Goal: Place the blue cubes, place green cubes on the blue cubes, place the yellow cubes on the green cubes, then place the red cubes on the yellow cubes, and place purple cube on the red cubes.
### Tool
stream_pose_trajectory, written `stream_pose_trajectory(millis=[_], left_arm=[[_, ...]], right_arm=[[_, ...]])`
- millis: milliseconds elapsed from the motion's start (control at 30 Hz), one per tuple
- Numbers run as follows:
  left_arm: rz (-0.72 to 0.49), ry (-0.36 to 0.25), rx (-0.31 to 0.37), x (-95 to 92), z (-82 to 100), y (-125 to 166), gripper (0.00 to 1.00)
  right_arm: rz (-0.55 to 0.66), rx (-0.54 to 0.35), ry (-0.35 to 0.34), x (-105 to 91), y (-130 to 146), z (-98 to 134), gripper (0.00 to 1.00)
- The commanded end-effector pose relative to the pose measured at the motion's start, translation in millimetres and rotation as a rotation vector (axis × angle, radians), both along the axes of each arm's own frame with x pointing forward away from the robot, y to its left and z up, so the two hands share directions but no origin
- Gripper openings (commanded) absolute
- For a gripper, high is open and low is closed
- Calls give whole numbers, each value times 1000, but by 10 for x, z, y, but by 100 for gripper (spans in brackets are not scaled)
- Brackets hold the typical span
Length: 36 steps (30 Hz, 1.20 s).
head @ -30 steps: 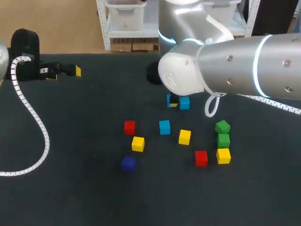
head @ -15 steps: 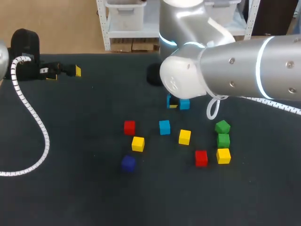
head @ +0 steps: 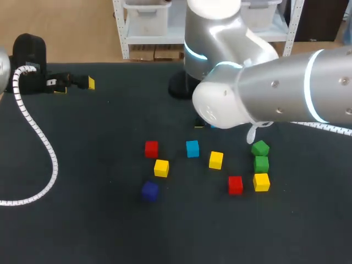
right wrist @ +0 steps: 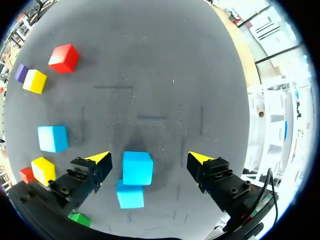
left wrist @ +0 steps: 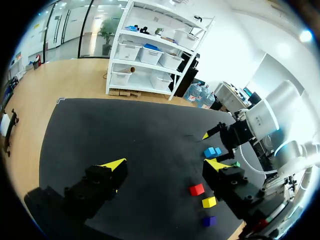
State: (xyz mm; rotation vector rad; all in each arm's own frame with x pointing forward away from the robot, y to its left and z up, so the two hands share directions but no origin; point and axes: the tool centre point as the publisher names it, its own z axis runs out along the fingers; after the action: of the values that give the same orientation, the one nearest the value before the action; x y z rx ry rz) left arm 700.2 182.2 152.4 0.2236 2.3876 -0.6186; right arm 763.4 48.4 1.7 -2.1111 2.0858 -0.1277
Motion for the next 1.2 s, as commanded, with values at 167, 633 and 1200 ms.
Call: stream_pose_trajectory(millis=[167, 633, 1200], left_arm=[[-7, -6, -9, -4, -14, 21, 100], [-7, -6, -9, -4, -14, 21, 100], [-7, -6, -9, -4, -14, 21, 100]], right_arm=[[35, 48, 50, -285, -108, 392, 100], [131, 82, 83, -807, -72, 561, 100], [127, 46, 124, -1130, 74, 231, 100]])
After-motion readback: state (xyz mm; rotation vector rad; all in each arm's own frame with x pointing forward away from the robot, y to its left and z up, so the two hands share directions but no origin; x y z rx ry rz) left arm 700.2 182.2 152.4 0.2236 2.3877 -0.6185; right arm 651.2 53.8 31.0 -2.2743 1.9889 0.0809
